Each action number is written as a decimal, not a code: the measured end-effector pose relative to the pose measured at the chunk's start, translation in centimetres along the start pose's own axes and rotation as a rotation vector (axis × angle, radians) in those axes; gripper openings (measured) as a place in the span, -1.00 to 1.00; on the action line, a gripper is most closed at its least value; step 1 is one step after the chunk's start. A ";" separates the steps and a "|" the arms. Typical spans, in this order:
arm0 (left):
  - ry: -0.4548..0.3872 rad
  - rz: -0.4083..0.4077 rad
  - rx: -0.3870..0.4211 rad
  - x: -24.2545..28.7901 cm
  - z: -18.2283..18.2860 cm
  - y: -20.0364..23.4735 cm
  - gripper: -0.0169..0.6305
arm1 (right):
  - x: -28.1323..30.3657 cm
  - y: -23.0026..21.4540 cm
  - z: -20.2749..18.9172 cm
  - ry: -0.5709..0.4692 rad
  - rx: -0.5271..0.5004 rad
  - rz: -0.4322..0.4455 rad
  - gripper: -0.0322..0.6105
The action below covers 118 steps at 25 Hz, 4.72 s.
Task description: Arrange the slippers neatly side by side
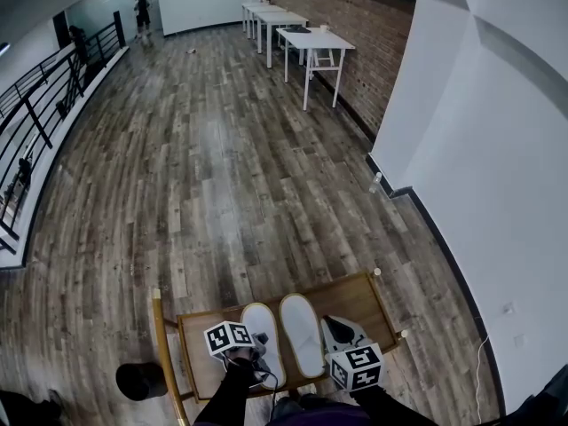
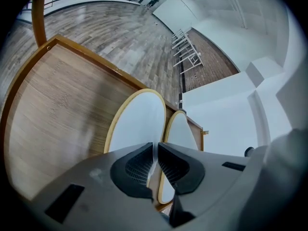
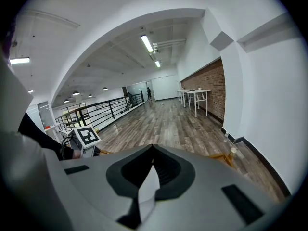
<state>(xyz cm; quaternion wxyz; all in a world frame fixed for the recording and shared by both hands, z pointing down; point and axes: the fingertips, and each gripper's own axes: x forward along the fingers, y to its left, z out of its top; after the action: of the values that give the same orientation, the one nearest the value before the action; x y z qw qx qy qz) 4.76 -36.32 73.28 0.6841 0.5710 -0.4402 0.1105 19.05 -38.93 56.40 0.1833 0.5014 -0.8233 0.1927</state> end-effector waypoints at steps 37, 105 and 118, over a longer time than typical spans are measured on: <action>-0.521 0.309 0.614 -11.0 -4.9 -3.7 -0.95 | 8.6 -1.0 -11.2 0.588 0.047 0.132 -0.56; -0.778 0.277 0.705 -13.2 3.8 -10.2 -0.95 | 4.4 4.7 1.7 0.158 0.177 0.281 -0.76; -0.840 0.205 0.810 -13.5 -0.2 -13.6 -0.95 | -1.6 5.4 2.8 -0.132 -0.059 0.112 -0.76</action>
<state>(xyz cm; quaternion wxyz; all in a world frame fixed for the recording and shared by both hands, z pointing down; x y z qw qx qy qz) 5.79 -35.84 54.11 0.1648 0.7361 -0.6489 0.0997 14.55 -36.83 52.51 0.1322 0.4606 -0.8657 0.1450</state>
